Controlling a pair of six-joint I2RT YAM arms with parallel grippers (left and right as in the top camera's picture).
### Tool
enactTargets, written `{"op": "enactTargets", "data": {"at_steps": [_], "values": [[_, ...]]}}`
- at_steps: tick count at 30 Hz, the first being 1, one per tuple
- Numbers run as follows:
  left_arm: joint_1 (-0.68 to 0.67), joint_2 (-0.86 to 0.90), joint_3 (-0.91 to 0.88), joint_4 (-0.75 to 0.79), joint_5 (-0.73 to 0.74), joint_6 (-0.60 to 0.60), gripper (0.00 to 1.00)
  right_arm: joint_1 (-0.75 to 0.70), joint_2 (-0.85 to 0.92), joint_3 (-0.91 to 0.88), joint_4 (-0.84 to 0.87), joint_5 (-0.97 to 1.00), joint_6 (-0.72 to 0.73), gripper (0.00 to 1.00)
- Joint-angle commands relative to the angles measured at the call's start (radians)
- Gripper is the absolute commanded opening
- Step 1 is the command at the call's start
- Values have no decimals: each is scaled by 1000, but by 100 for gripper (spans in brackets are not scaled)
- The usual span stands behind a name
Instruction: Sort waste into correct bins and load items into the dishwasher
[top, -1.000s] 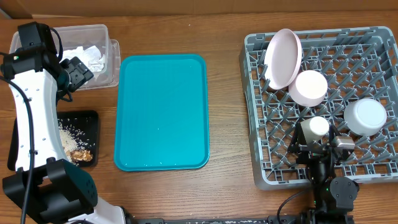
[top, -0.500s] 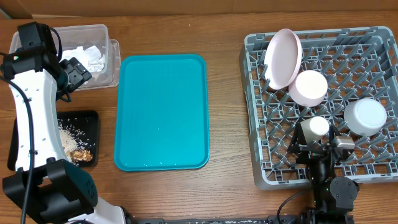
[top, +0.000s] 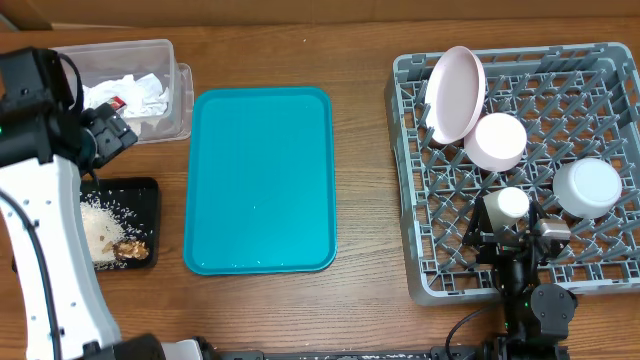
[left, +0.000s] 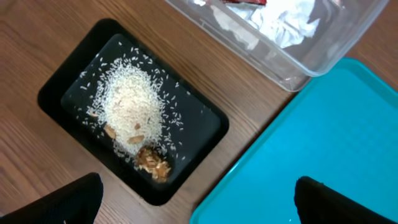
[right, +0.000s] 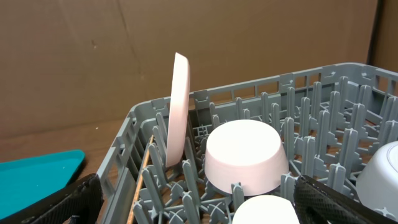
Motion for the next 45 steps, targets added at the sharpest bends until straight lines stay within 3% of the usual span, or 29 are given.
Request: {"op": "enactTargets", "data": {"at_steps": [1,5,10,13,18,23,29,36,45], "values": [[-9,-63,-48,24,41,23,100,-5,-11,-11,8,0,-3,100],[-9,-163,-200,144,127,55,100,-5,-11,-11,8,0,-3,100],[-9,-349,-496,426,389,212,100,-5,-11,-11,8,0,-3,100],[-9,-492,-708,600,484,235,100,-5,-11,-11,8,0,-3,100],[-9,-666,-945,754,528,232,100,-5,-11,-11,8,0,-3,100],[-9,-818,-1094,787,527,232,100,-5,-11,-11,8,0,-3,100],[-9,-974,-1190,789,529,232,100,-5,-11,-11,8,0,-3,100],[-10,-1033,-1248,829,539,281,100,-5,-11,-11,8,0,-3,100],[-76,-1240,-1515,1178,589,283,100,-5,-11,-11,8,0,-3,100]]}}
